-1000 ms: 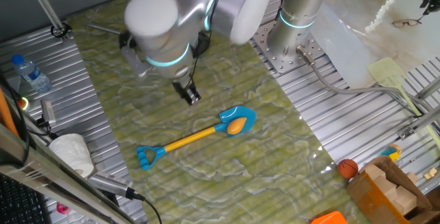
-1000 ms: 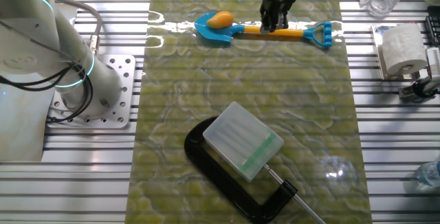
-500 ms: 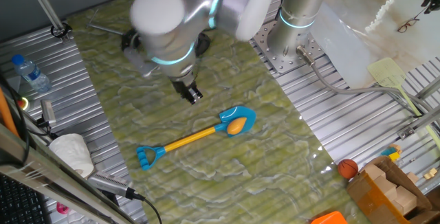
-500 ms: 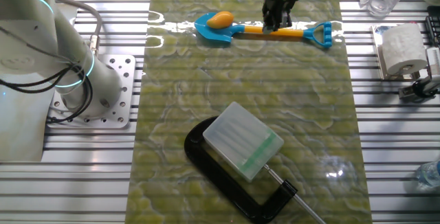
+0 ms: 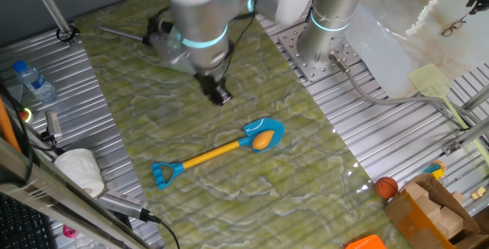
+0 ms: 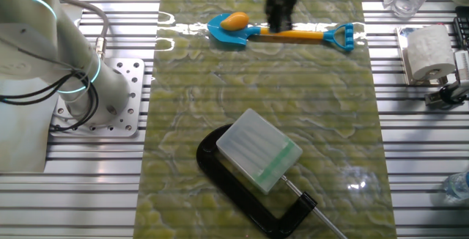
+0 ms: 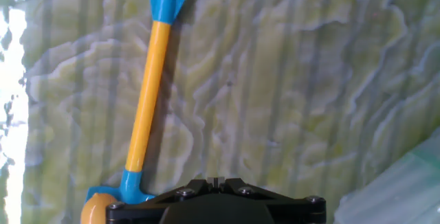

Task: Use a shovel to scoop up an object

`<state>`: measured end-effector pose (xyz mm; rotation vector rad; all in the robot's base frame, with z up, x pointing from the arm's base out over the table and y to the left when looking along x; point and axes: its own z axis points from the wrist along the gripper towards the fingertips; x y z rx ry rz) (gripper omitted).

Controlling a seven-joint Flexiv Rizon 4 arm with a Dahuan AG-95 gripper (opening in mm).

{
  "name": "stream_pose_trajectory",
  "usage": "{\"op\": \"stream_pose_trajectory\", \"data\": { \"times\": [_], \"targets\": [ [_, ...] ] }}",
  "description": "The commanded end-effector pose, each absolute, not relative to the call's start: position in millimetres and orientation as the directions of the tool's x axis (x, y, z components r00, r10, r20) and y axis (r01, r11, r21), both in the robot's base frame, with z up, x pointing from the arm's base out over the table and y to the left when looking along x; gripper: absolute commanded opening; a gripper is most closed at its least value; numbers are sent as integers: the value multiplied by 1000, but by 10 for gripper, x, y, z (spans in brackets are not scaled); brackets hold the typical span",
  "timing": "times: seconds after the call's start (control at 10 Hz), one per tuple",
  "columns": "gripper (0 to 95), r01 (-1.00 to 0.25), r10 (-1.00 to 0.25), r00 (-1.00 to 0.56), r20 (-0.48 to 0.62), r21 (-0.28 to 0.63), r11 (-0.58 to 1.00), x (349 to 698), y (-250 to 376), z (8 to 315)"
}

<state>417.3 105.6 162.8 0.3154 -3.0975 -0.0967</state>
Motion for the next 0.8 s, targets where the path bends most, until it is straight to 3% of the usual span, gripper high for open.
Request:
{"op": "stream_pose_trajectory", "data": {
  "times": [0.1,0.4,0.8],
  "targets": [
    [0,-225,-226,-973,43,19,974,3843,1115,1813],
    [0,-209,-206,-977,59,-49,977,3754,1127,1865],
    [0,-139,-135,-989,65,-57,989,3786,678,1791]
  ]
}}
